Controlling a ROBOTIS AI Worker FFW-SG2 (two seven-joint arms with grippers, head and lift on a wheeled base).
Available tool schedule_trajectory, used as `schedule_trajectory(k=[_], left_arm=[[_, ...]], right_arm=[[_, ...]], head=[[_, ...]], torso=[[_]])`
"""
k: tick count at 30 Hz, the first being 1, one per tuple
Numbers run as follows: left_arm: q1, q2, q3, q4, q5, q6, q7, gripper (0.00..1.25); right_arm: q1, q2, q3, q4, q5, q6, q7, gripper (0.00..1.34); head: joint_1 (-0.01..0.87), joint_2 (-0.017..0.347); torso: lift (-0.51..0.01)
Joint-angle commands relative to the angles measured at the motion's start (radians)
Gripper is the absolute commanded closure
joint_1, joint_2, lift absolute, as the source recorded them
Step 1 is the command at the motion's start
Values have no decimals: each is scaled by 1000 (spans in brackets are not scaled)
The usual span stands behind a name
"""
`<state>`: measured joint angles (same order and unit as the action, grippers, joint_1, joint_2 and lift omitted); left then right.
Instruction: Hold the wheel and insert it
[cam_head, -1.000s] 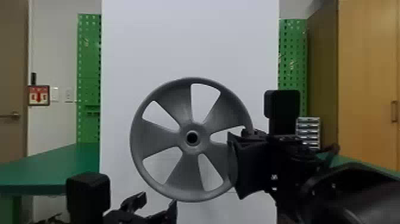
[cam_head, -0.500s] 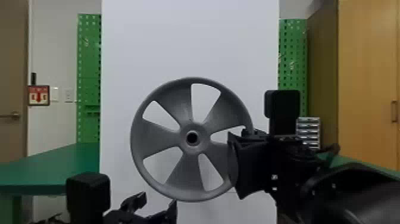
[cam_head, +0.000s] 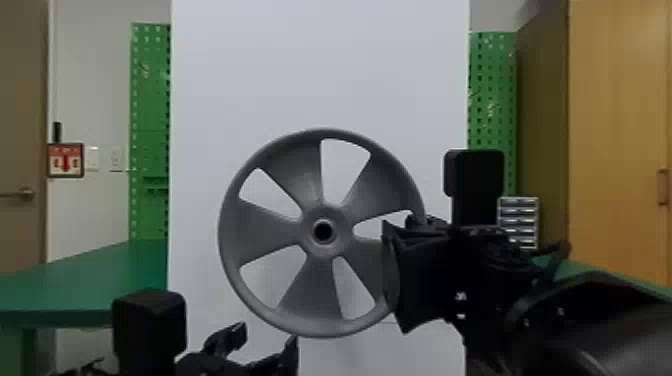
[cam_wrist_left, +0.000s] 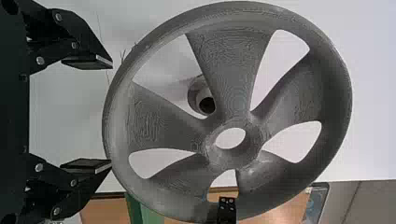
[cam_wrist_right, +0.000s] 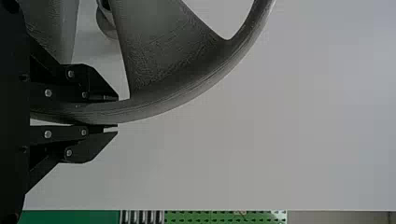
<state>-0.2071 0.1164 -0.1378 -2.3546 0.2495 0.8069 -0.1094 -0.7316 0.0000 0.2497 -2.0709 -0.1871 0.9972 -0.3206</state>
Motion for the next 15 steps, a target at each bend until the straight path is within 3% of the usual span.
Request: schedule_trajectory(k=[1,15], left_arm=[[0,0,0,0,-1,0,-1,495],[0,0,0,0,-1,0,0,495]], right_arm=[[0,1,0,0,0,0,0,1144],[0,1,-1,12,0,-8,0,1144]], head=[[0,32],[0,32]], torso=[[-487],[-487]])
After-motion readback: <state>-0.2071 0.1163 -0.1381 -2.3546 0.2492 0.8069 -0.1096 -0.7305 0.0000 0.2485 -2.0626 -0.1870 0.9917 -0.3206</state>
